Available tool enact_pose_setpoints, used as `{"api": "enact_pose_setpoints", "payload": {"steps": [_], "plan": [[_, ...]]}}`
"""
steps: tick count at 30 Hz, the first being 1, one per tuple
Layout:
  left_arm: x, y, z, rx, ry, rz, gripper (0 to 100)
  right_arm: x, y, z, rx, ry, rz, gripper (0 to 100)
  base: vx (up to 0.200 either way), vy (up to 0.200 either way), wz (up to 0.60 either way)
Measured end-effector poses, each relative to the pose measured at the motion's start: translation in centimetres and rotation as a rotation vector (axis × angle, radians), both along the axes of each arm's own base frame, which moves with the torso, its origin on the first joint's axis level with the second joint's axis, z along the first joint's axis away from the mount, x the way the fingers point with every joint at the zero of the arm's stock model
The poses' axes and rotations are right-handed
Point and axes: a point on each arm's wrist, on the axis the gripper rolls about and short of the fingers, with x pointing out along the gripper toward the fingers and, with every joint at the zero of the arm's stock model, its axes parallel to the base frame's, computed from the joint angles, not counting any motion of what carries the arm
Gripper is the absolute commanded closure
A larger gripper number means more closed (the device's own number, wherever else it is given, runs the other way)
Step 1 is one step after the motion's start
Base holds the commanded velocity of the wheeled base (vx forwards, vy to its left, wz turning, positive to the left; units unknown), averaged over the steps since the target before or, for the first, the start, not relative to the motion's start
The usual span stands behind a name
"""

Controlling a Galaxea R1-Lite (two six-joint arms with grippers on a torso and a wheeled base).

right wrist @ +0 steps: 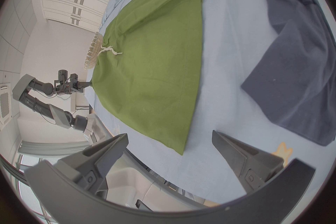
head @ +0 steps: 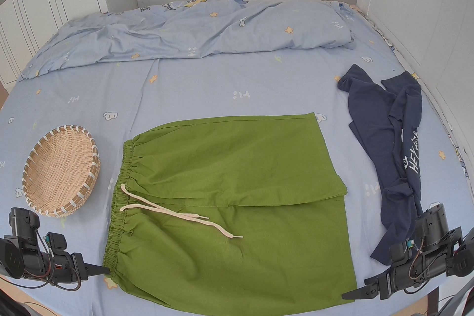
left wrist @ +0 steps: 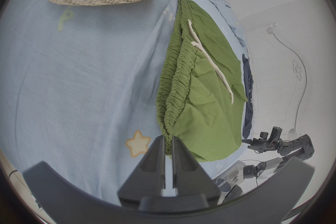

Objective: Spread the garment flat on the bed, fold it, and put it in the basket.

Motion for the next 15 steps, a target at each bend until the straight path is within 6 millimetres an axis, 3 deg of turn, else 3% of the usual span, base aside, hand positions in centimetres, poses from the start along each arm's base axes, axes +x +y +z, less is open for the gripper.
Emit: {"api": "enact_pose_setpoints", "payload": {"steps": [15], "plan": [[0.2,0.4,-0.5,0.003,0.018,0.005,100,-0.1,0.9,-2.2,0.09,0.111,0.103,0,0.0,0.0,0.0]]}}
